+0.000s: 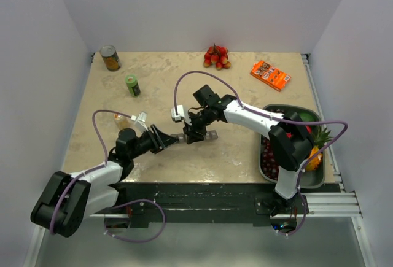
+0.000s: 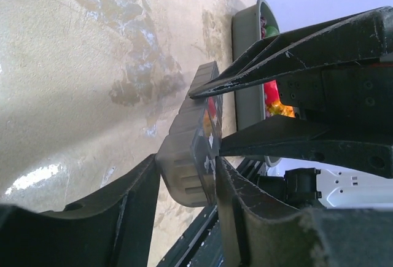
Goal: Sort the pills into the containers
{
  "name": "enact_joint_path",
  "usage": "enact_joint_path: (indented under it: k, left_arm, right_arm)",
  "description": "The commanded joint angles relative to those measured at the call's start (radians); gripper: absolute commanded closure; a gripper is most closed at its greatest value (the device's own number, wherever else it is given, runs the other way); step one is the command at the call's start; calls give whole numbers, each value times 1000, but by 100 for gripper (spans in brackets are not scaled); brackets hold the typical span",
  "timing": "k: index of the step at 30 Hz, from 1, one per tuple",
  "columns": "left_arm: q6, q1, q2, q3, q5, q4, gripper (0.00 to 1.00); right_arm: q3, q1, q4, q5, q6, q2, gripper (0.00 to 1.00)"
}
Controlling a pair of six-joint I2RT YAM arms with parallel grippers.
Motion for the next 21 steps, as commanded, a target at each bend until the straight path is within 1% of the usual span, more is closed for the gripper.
enact_joint_path:
  k: [1,2,3,5,6,7,10,11,13,14,16,18,20,21]
  left_arm:
    - [-8,-4,34,28,21,92,58]
    - [-10,-4,50,26,27,110,62]
    - [-13,-4,56,25,30,118,70]
    - [-14,-4,68,20,39,137,82]
    - [-11,-4,71,20,42,137,97]
    - [-5,-4,73,20,44,135,100]
    - [55,-4,67,37,47,77,100]
    - [103,-4,62,46,45,15,100]
    - [151,-4,57,69,41,-46,100]
    - [190,-2,56,74,38,-96,100]
    - [211,-2,56,82,39,-126,100]
    - [219,-2,57,75,38,-136,100]
    - [218,-2,68,69,38,-129,100]
    - [213,-2,73,66,38,-120,100]
  right_arm:
    - [-8,4,36,-36,3,-43,88]
    - [-9,4,36,-36,3,-43,88]
    - [-9,6,38,-36,3,-43,88]
    - [-9,6,35,-38,3,-42,88]
    - [-9,6,33,-38,2,-40,88]
    - [-8,6,30,-39,0,-40,88]
    - [8,7,3,-53,-8,-33,89]
    - [28,7,-25,-56,-9,-19,89]
    - [52,0,-62,-80,-23,1,88]
    - [86,-5,-103,-85,-29,22,88]
    - [123,-23,-137,-93,-31,47,85]
    - [164,-49,-163,-84,-21,62,77]
    - [177,-65,-148,-67,4,59,67]
    - [177,-71,-140,-55,14,49,56]
